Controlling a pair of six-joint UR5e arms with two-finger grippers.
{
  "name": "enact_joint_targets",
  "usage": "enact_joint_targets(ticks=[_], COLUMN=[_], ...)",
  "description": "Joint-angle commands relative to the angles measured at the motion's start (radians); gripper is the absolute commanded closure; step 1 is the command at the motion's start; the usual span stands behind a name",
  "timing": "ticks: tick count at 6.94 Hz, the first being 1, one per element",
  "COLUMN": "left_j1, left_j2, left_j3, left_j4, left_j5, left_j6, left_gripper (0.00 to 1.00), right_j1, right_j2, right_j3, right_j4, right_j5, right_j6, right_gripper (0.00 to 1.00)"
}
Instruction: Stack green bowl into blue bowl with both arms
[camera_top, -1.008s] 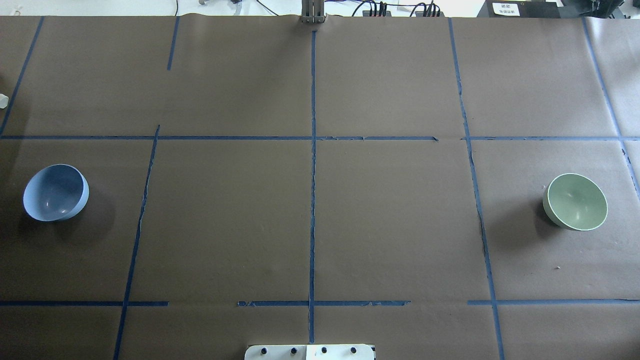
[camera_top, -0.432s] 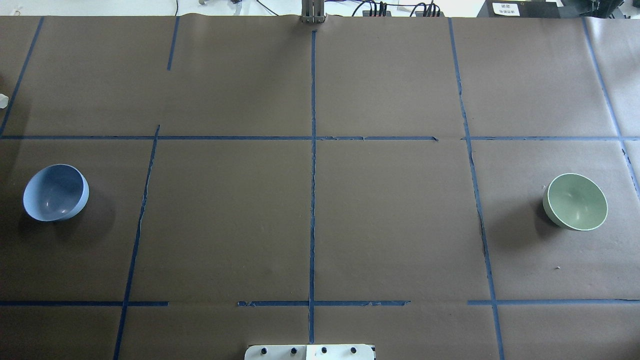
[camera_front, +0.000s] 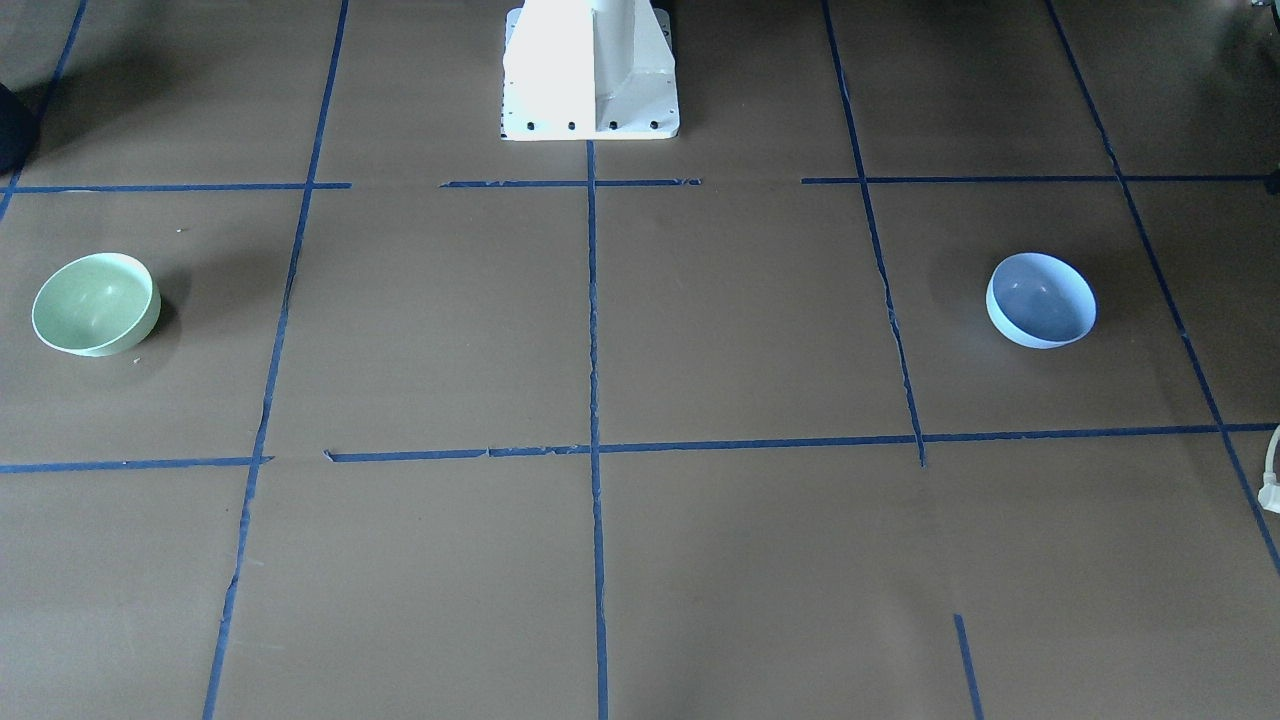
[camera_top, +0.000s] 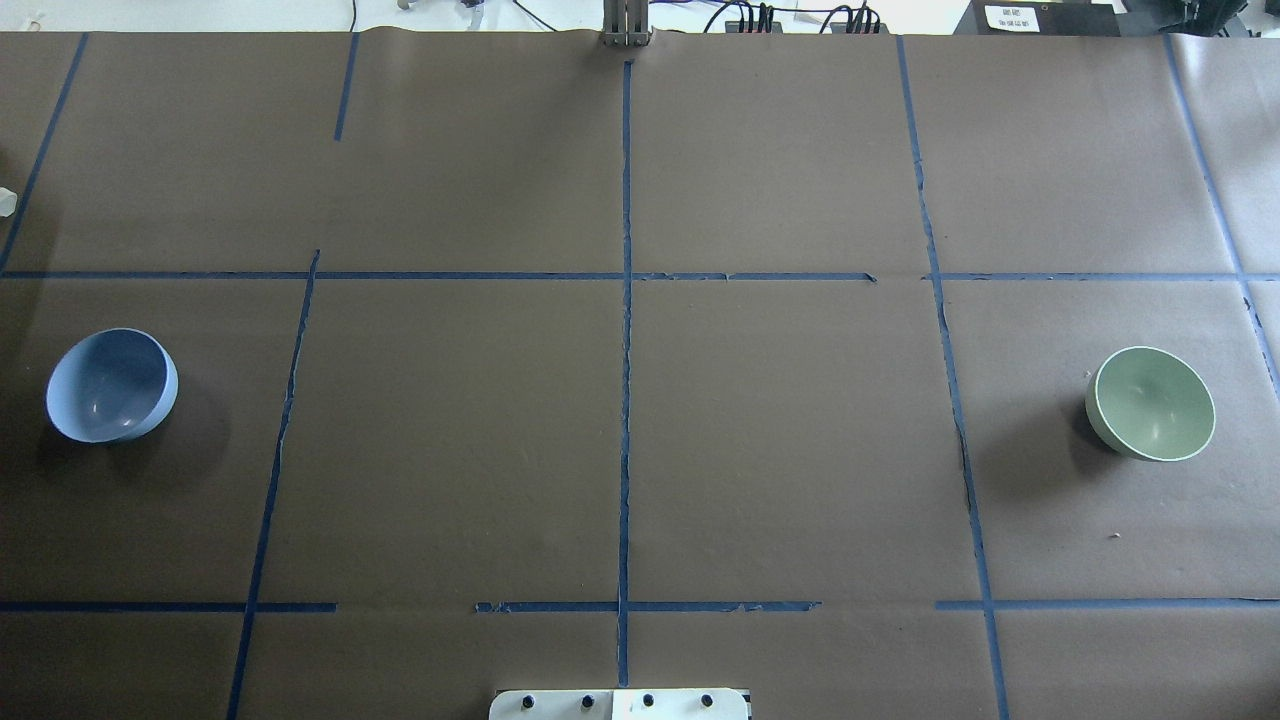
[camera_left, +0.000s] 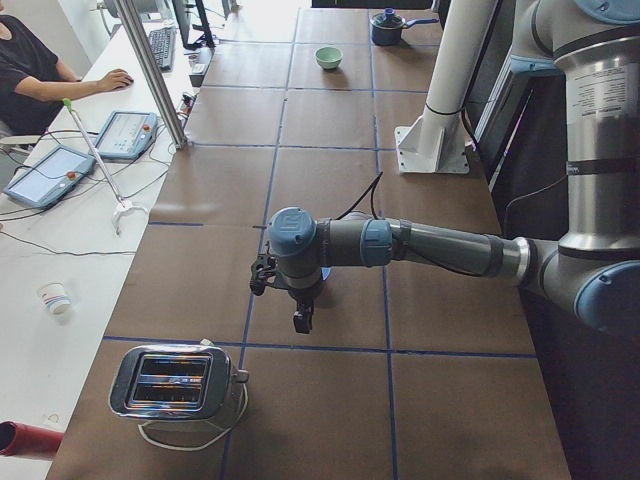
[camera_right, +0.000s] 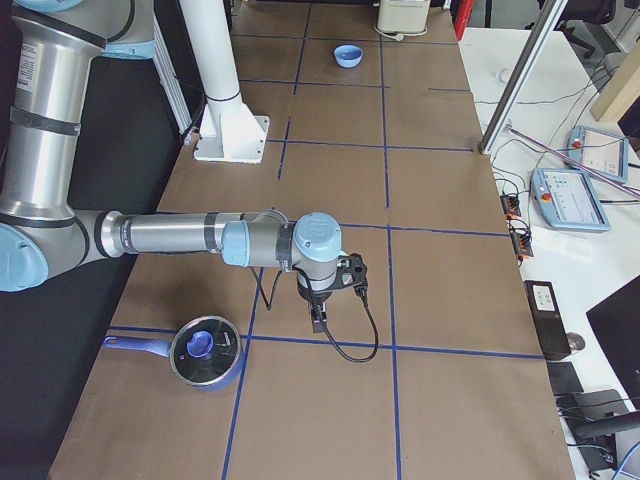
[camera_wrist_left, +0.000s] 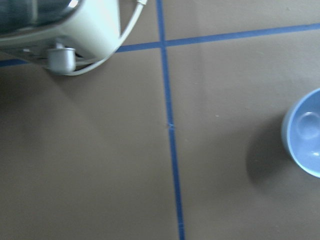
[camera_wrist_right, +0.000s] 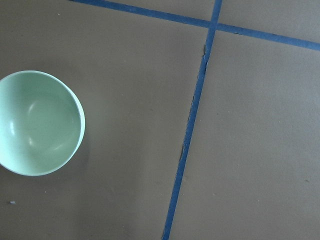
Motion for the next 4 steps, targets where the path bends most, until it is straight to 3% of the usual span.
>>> enact_joint_targets(ticks=[1,2,4], left_j1=[0.149,0.224,0.319], left_j2=[-0.002,-0.013,-0.07], left_j3=[0.107,0.182,0.29], left_j4=[-0.31,-0.515,-0.681], left_j5=[-0.02,-0.012,-0.011], left_j6=[-0.242,-0.393,-0.656], left_gripper=[0.0,0.0,0.0], right_j1=[-0.002,-0.002,-0.002], right_j2=[0.0,0.0,0.0], right_j3=[-0.004,-0.005,-0.008], right_j4=[0.0,0.0,0.0], right_j5=[0.002,0.003,0.003], right_j6=[-0.001,0.0,-0.001], right_gripper=[0.0,0.0,0.0])
